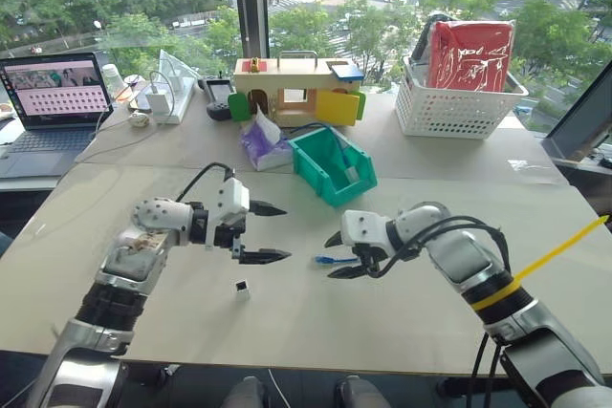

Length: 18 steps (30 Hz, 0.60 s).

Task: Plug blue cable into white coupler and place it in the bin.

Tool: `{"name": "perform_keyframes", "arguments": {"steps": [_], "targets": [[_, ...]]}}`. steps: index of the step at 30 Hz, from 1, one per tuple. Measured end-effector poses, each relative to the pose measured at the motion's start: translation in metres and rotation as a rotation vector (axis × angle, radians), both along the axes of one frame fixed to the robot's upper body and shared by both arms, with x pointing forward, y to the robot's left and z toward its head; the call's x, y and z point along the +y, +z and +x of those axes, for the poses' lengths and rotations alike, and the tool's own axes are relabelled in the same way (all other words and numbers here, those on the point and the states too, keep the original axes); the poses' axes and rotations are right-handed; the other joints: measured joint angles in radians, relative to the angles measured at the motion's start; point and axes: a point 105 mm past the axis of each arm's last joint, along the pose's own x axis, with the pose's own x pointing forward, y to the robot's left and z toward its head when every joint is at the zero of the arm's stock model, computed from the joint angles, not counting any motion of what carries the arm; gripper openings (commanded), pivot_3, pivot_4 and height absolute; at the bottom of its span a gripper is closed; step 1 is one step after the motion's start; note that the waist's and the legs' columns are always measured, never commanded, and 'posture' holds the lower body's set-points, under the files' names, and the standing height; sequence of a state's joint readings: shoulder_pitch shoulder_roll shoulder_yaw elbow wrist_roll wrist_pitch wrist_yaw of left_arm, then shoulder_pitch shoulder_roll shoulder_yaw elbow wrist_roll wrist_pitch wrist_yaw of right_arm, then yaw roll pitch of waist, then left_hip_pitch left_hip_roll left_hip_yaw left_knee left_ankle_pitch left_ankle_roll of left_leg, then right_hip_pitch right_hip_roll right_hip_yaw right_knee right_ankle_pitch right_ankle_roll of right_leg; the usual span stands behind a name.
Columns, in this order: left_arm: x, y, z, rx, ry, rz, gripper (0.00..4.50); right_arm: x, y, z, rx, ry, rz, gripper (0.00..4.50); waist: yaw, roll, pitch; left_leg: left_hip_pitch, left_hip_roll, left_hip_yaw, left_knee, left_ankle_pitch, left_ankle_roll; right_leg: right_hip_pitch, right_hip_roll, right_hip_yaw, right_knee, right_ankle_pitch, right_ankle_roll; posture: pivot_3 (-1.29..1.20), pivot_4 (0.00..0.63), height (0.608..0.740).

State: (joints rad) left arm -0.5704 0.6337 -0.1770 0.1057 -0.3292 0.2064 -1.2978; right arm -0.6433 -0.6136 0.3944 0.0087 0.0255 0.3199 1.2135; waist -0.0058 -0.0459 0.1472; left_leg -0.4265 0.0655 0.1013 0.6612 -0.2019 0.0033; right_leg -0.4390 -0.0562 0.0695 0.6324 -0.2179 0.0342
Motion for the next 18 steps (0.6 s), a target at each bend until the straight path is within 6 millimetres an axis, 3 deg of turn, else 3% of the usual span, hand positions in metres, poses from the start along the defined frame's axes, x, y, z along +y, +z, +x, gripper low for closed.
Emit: {"name": "perform_keyframes", "arguments": {"steps": [5, 11, 17, 18], "targets": [[-0.017, -0.010, 0.007, -0.005, -0.051, 0.033, 4.50, -0.016, 0.022, -0.001, -0.055, -0.138, 0.080, 4.43, 0.005, 0.000, 0.000, 0.000, 0.000, -0.001, 0.000, 0.000, 0.000, 0.000, 0.000, 0.000, 0.000, 0.000, 0.000, 0.00, 0.150, 0.737], [-0.032, -0.041, 0.016, 0.028, -0.092, 0.127, 4.50, -0.058, 0.039, -0.011, -0.069, -0.370, 0.064, 4.43, 0.009, 0.000, 0.000, -0.001, 0.000, -0.001, 0.000, 0.000, 0.000, 0.000, 0.000, 0.000, 0.000, 0.000, 0.000, 0.00, 0.150, 0.737], [-0.042, -0.064, 0.017, 0.056, -0.117, 0.198, 4.50, -0.063, 0.048, -0.029, -0.045, -0.450, 0.087, 4.43, 0.002, 0.000, 0.000, -0.001, -0.001, -0.004, 0.000, 0.000, 0.000, 0.000, 0.000, 0.000, 0.000, 0.000, 0.000, 0.00, 0.150, 0.737], [-0.043, -0.066, 0.019, 0.061, -0.113, 0.198, 4.24, -0.063, 0.048, -0.031, -0.044, -0.469, 0.095, 4.47, 0.002, 0.000, 0.000, -0.001, -0.001, -0.004, 0.000, 0.000, 0.000, 0.000, 0.000, 0.000, 0.000, 0.000, 0.000, 0.00, 0.150, 0.737]]}}
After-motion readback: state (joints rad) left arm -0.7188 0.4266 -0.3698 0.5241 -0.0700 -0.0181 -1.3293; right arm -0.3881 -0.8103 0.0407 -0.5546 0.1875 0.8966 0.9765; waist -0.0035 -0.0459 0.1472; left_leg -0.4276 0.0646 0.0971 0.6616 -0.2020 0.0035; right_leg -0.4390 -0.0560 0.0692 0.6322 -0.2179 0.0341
